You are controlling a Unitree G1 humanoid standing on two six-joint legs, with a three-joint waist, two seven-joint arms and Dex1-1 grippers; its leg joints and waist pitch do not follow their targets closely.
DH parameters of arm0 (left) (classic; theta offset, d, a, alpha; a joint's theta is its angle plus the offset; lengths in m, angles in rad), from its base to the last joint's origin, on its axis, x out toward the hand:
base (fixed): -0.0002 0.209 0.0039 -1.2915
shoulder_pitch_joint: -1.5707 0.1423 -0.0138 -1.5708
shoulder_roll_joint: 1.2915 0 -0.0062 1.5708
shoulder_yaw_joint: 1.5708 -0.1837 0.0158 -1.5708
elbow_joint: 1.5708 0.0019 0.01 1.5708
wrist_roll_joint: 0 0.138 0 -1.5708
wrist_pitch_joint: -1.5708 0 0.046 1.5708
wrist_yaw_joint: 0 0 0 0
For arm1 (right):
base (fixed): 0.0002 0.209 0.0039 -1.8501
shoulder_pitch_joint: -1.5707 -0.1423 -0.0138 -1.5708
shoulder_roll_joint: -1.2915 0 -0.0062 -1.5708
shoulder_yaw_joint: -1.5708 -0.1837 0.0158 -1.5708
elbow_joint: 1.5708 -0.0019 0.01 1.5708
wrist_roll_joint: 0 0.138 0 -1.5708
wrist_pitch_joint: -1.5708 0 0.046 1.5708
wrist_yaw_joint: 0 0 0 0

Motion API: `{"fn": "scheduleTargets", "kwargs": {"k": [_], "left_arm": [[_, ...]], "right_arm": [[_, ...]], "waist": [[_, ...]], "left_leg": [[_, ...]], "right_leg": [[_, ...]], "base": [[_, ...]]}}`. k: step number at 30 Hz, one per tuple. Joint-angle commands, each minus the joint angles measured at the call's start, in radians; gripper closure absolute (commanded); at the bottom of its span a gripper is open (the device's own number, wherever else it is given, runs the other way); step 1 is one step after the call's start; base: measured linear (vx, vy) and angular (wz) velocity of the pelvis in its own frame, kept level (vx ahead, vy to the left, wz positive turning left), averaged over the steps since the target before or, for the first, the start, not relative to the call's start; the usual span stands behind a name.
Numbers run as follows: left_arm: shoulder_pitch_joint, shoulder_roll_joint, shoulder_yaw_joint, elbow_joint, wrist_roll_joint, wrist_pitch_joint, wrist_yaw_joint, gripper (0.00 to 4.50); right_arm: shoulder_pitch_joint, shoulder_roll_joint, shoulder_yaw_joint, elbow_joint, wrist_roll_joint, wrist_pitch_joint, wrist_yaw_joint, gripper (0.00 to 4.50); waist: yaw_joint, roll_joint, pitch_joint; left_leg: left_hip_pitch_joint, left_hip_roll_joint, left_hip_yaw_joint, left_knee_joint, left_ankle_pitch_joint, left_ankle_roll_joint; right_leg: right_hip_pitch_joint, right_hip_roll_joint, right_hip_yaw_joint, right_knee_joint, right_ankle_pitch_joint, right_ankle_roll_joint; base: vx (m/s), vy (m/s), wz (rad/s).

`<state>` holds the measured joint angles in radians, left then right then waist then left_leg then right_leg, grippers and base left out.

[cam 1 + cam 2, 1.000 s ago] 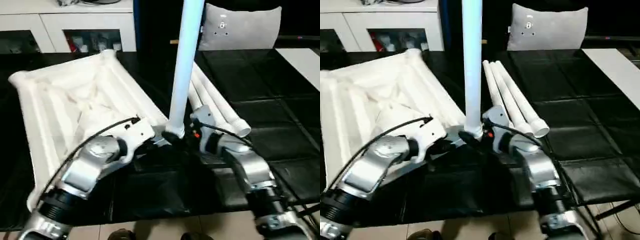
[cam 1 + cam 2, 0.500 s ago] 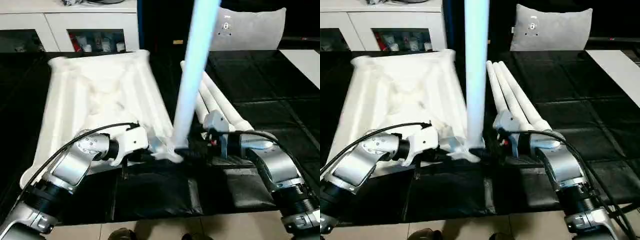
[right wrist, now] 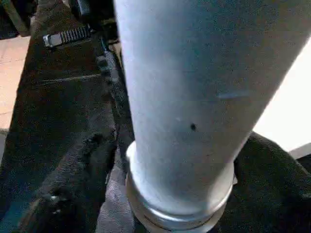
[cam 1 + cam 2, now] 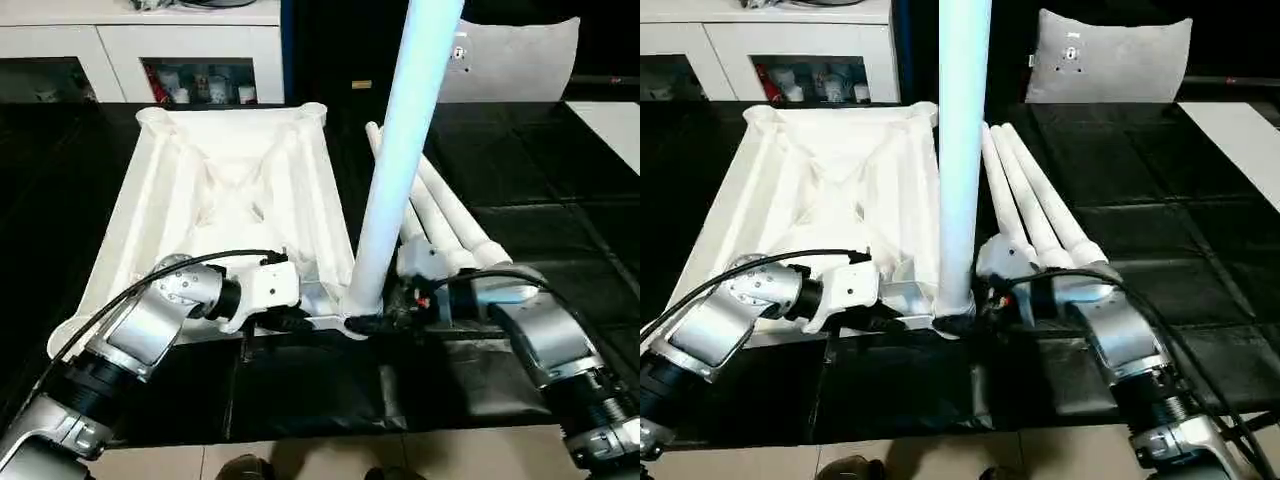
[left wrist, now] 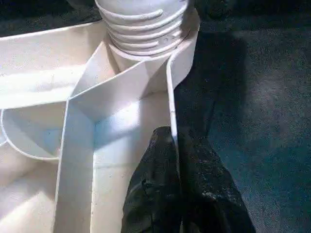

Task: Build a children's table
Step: Rotate leg to tighten

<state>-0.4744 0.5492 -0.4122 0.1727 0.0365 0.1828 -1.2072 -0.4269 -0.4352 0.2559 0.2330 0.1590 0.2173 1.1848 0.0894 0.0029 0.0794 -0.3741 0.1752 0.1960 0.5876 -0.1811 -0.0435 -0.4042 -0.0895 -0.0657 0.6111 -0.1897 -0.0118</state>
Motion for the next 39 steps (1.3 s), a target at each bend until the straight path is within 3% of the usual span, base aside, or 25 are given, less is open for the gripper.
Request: {"fn": "scheduleTargets", "kwargs": {"k": [1, 9, 13, 18, 20, 21, 23, 25, 27, 28, 30, 31, 32, 33, 39], "left_arm": [[-0.011, 0.010, -0.032, -0.011, 0.014, -0.028, -0.034, 4.50], [-0.008, 0.013, -0.027, 0.000, 0.004, -0.042, -0.038, 4.50], [0.006, 0.014, -0.020, -0.011, -0.005, -0.029, -0.042, 4.50], [0.043, -0.010, 0.007, -0.070, -0.019, 0.072, 0.022, 4.50], [0.064, -0.060, 0.035, -0.118, -0.025, 0.168, 0.110, 4.50], [0.071, -0.077, 0.043, -0.135, -0.027, 0.199, 0.138, 4.50], [0.087, -0.140, 0.068, -0.177, -0.025, 0.296, 0.231, 4.50], [0.090, -0.170, 0.075, -0.191, -0.021, 0.339, 0.270, 4.50], [0.099, -0.253, 0.075, -0.227, 0.010, 0.423, 0.367, 4.50], [0.100, -0.295, 0.072, -0.238, 0.019, 0.448, 0.410, 4.50], [0.100, -0.314, 0.070, -0.245, 0.022, 0.463, 0.428, 4.50], [0.100, -0.319, 0.066, -0.250, 0.025, 0.468, 0.434, 4.50], [0.099, -0.324, 0.060, -0.255, 0.029, 0.471, 0.442, 4.50], [0.097, -0.326, 0.056, -0.256, 0.032, 0.470, 0.446, 4.50], [0.087, -0.277, 0.072, -0.245, 0.057, 0.434, 0.440, 4.50]], "right_arm": [[-0.009, -0.005, 0.004, 0.002, 0.000, -0.001, 0.011, 1.00], [-0.005, 0.007, 0.001, 0.007, 0.032, 0.006, 0.027, 1.65], [0.007, 0.027, -0.007, 0.003, 0.060, 0.031, 0.031, 1.71], [0.036, 0.085, 0.001, -0.018, 0.050, 0.086, -0.064, 1.79], [0.036, 0.150, 0.000, -0.003, 0.019, 0.115, -0.185, 1.80], [0.037, 0.172, -0.002, 0.001, 0.011, 0.123, -0.223, 1.80], [0.031, 0.236, -0.011, 0.016, -0.002, 0.152, -0.319, 1.80], [0.023, 0.267, -0.019, 0.029, -0.009, 0.168, -0.367, 1.80], [-0.008, 0.359, -0.051, 0.084, -0.032, 0.226, -0.526, 1.80], [-0.018, 0.383, -0.052, 0.103, -0.046, 0.226, -0.565, 1.80], [-0.020, 0.392, -0.049, 0.109, -0.055, 0.217, -0.576, 1.80], [-0.020, 0.395, -0.048, 0.110, -0.062, 0.207, -0.579, 1.80], [-0.020, 0.400, -0.051, 0.113, -0.059, 0.199, -0.579, 1.24], [-0.019, 0.404, -0.059, 0.115, -0.055, 0.189, -0.584, 1.24], [0.002, 0.365, -0.087, 0.072, -0.049, 0.151, -0.548, 0.65]], "waist": [[-0.006, 0.004, -0.068], [-0.006, 0.004, -0.070], [-0.005, 0.005, -0.070], [-0.009, 0.008, -0.065], [-0.015, 0.008, -0.060], [-0.020, 0.011, -0.059], [-0.037, 0.006, -0.059], [-0.045, 0.007, -0.056], [-0.059, 0.002, -0.056], [-0.062, 0.003, -0.056], [-0.059, 0.003, -0.058], [-0.059, -0.004, -0.056], [-0.056, 0.000, -0.057], [-0.055, -0.004, -0.056], [-0.050, 0.001, -0.057]], "left_leg": [[0.018, 0.059, -0.025, -0.070, -0.198, 0.042], [0.018, 0.058, -0.024, -0.068, -0.178, 0.045], [0.016, 0.058, -0.024, -0.067, -0.173, 0.053], [0.018, 0.059, -0.026, -0.074, -0.225, 0.025], [0.016, 0.057, -0.028, -0.079, -0.259, 0.006], [0.021, 0.058, -0.030, -0.081, -0.289, -0.016], [0.021, 0.056, -0.035, -0.081, -0.322, -0.030], [0.021, 0.055, -0.035, -0.082, -0.331, -0.032], [0.013, 0.053, -0.039, -0.083, -0.320, -0.028], [0.016, 0.050, -0.039, -0.081, -0.333, -0.028], [0.023, 0.051, -0.037, -0.077, -0.332, -0.021], [0.021, 0.051, -0.036, -0.078, -0.332, -0.015], [0.019, 0.050, -0.036, -0.078, -0.323, -0.008], [0.018, 0.051, -0.035, -0.079, -0.316, -0.002], [0.016, 0.051, -0.034, -0.082, -0.309, 0.004]], "right_leg": [[0.048, -0.061, 0.051, -0.064, -0.136, -0.260], [0.048, -0.060, 0.052, -0.061, -0.115, -0.261], [0.050, -0.060, 0.051, -0.060, -0.107, -0.267], [0.047, -0.061, 0.051, -0.067, -0.176, -0.255], [0.048, -0.061, 0.051, -0.073, -0.243, -0.240], [0.045, -0.063, 0.053, -0.076, -0.292, -0.230], [0.044, -0.064, 0.052, -0.085, -0.382, -0.196], [0.041, -0.063, 0.052, -0.088, -0.396, -0.192], [0.042, -0.061, 0.050, -0.091, -0.408, -0.182], [0.040, -0.062, 0.047, -0.096, -0.449, -0.167], [0.033, -0.062, 0.051, -0.101, -0.442, -0.160], [0.031, -0.060, 0.051, -0.103, -0.438, -0.158], [0.034, -0.060, 0.051, -0.101, -0.426, -0.155], [0.033, -0.059, 0.051, -0.101, -0.408, -0.154], [0.035, -0.057, 0.052, -0.094, -0.339, -0.166]], "base": [[0.000, 0.000, 0.00], [0.000, 0.000, 0.00], [0.000, 0.000, 0.00], [0.000, 0.000, 0.00], [0.000, 0.000, 0.00], [0.000, 0.000, 0.00], [0.000, 0.000, 0.00], [0.000, 0.000, 0.00], [0.000, 0.000, 0.00], [0.000, 0.000, 0.00], [0.000, 0.000, 0.00], [0.000, 0.000, 0.00], [0.000, 0.000, 0.00], [0.000, 0.000, 0.00], [0.000, 0.000, 0.00]]}}
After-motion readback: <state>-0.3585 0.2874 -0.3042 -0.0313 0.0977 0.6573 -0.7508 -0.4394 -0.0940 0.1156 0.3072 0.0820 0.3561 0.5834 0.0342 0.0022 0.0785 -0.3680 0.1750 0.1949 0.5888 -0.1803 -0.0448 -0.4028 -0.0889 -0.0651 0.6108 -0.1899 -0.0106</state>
